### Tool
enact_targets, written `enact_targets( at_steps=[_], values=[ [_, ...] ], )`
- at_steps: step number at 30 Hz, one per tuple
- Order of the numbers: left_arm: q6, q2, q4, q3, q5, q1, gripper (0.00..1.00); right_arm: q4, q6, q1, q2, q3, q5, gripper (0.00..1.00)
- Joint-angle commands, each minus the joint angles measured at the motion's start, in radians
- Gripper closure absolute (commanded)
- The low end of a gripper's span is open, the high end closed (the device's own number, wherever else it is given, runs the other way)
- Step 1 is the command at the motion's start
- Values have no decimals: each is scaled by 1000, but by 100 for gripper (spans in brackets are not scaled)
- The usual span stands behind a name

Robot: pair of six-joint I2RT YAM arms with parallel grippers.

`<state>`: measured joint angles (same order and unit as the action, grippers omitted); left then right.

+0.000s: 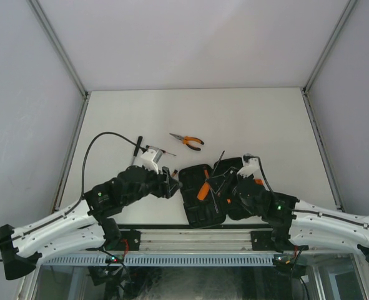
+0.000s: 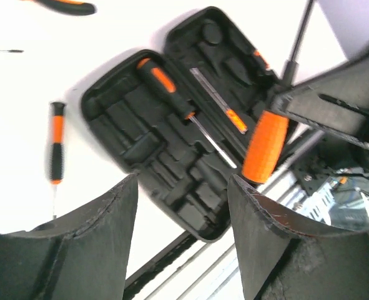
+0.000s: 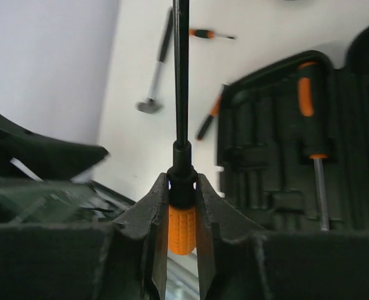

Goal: Sort the tools into containers
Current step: Place the screwdriver in the storage box.

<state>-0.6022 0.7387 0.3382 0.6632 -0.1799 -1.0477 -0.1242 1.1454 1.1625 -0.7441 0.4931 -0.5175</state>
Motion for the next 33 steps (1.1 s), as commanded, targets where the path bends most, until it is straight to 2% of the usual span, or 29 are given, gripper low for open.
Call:
enact_targets(
  at_steps=[1,6,12,16,24,33],
  values=[
    [-19,11,87,45,-7,81,37,-111,-204,-5,-33,51,51,100],
    [-6,56,137,45,5,161,36,-216,-302,-38,-146,127,177,100],
    [18,82,77,23,0,191,36,-326,-354,-66,-322,244,243,100],
    [19,106,-7,5,-44,195,36,-335,-361,-89,-393,271,284,100],
    [7,195,-288,-43,-105,201,37,-364,-362,-138,-488,296,375,99],
    [2,348,-418,13,-174,205,37,-380,-341,-139,-578,302,434,95]
  ],
)
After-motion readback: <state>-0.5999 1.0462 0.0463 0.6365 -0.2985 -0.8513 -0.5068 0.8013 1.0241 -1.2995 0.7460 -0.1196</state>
